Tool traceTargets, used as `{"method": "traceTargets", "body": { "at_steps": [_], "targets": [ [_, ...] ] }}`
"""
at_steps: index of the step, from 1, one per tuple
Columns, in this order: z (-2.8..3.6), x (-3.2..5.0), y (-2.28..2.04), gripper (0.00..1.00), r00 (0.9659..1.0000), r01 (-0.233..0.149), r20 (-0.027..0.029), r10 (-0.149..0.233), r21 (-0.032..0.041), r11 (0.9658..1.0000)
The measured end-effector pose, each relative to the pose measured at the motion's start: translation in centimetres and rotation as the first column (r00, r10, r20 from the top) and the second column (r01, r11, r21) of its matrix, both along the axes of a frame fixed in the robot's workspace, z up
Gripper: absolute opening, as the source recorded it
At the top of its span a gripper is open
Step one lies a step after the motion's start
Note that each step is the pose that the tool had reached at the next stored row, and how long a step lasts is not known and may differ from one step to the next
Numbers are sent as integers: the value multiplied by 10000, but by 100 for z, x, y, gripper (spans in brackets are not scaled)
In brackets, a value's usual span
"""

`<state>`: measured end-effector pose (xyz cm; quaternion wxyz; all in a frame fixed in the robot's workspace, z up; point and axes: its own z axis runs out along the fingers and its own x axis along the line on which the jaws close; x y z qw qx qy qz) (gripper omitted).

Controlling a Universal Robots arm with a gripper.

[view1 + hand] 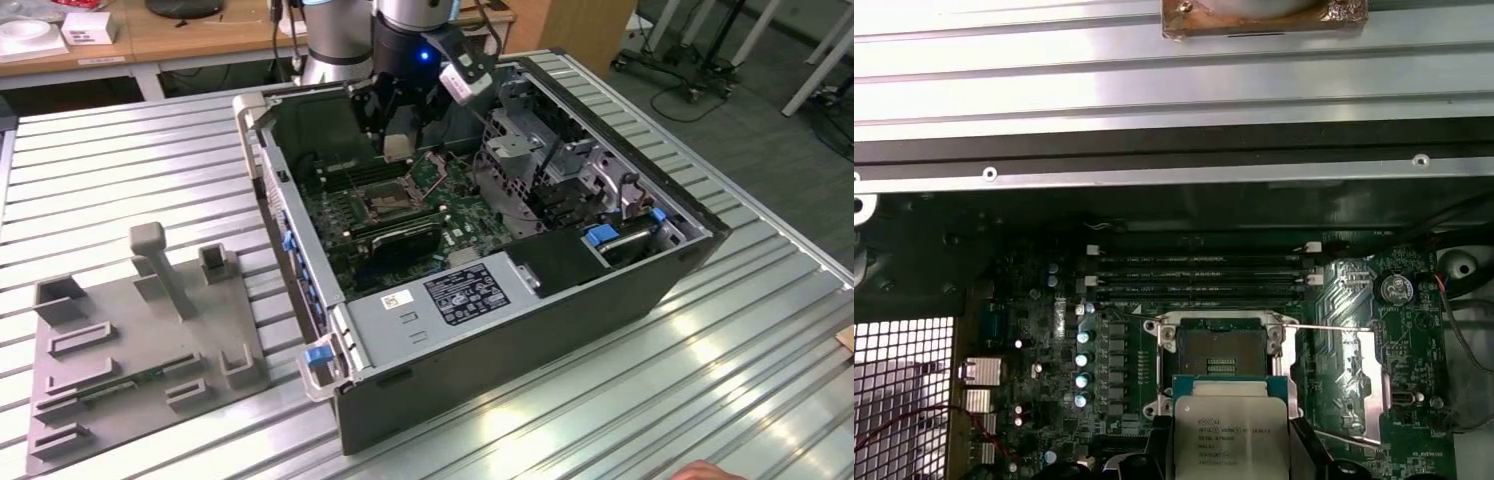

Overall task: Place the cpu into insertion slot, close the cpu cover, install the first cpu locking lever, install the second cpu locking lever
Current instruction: 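Place the cpu into insertion slot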

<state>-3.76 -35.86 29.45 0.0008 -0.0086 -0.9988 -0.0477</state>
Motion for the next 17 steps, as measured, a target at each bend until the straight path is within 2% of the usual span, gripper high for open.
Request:
{"method": "traceTargets", "body": {
  "at_steps": [5,13,15,17],
  "targets": [
    [-72,-5,0,54,10000,-48,54,48,2,10000],
    [-77,-5,0,54,10000,-46,58,46,22,10000],
    [-84,-4,0,54,9999,104,59,-104,24,9999],
    [-92,-5,0,54,9991,419,58,-419,21,9991]
  ]
}}
